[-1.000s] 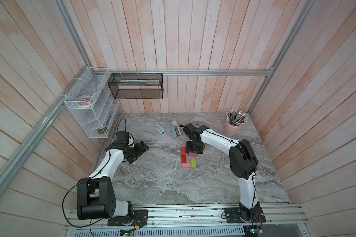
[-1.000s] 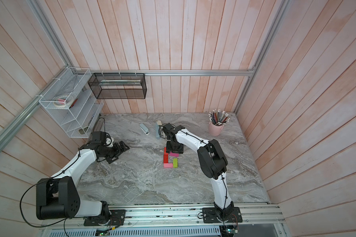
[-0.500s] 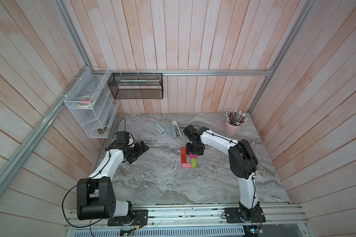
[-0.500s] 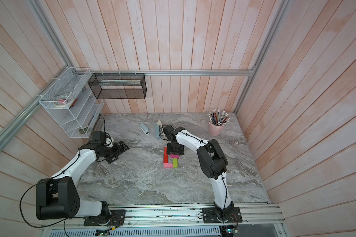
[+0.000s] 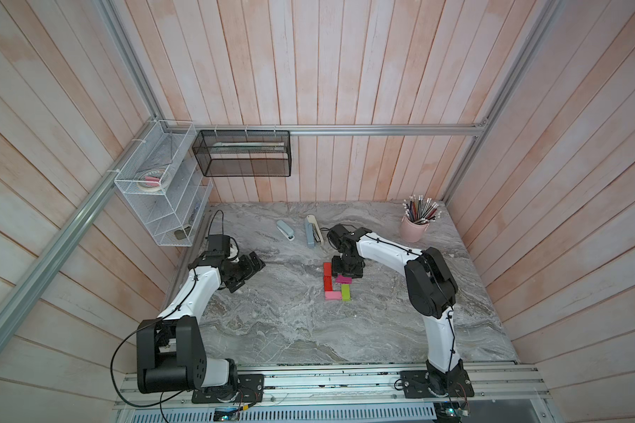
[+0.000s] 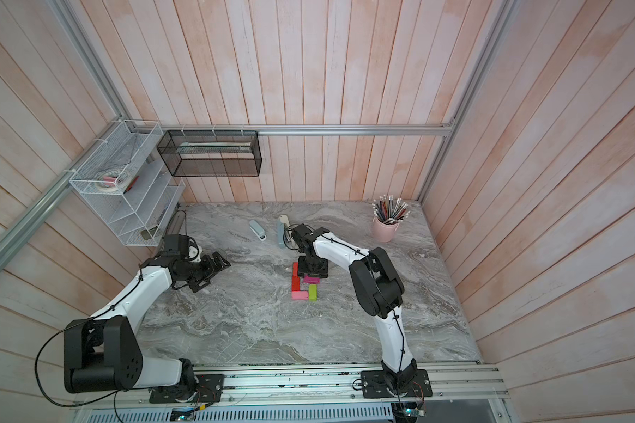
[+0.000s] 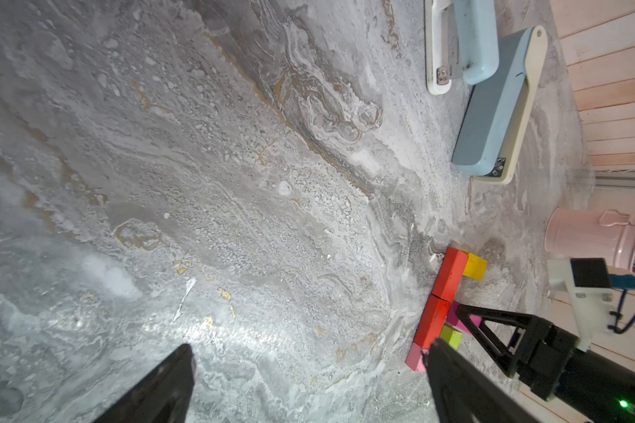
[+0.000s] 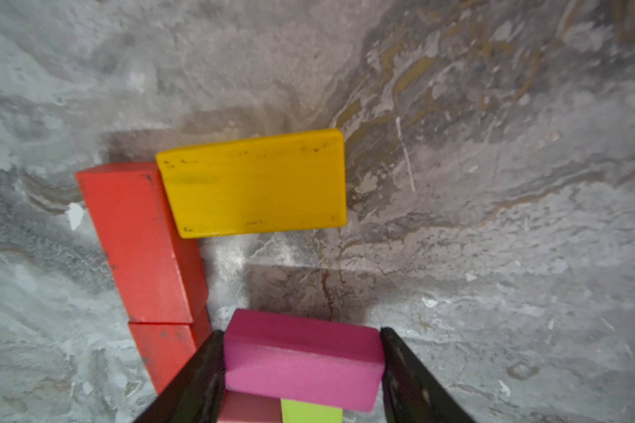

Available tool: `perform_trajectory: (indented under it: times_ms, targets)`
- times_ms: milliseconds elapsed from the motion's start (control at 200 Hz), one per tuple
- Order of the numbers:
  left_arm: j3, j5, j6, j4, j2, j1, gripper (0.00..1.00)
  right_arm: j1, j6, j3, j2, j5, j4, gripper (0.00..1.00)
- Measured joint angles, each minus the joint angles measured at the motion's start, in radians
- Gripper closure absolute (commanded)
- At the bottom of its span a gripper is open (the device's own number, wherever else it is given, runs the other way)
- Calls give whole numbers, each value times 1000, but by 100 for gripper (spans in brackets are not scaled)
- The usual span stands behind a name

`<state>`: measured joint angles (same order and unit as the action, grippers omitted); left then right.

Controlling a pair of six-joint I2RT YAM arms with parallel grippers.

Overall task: Assemble the number 6 with building blocks
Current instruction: Assemble the building block at the center of the board.

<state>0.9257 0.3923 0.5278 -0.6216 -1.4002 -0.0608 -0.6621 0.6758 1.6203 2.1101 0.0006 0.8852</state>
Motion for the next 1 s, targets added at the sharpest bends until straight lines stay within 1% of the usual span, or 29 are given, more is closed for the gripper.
perform_trajectory:
  times_ms: [795,905,1000]
  targets:
    - [0,0,0,-11,1,0,0,12,0,-21,3,-28,-23,35]
    - [0,-1,0,-11,1,0,0,12,0,-23,3,-29,-23,34]
    - [0,-1,0,-11,1,0,0,12,0,-23,3,-32,-26,31]
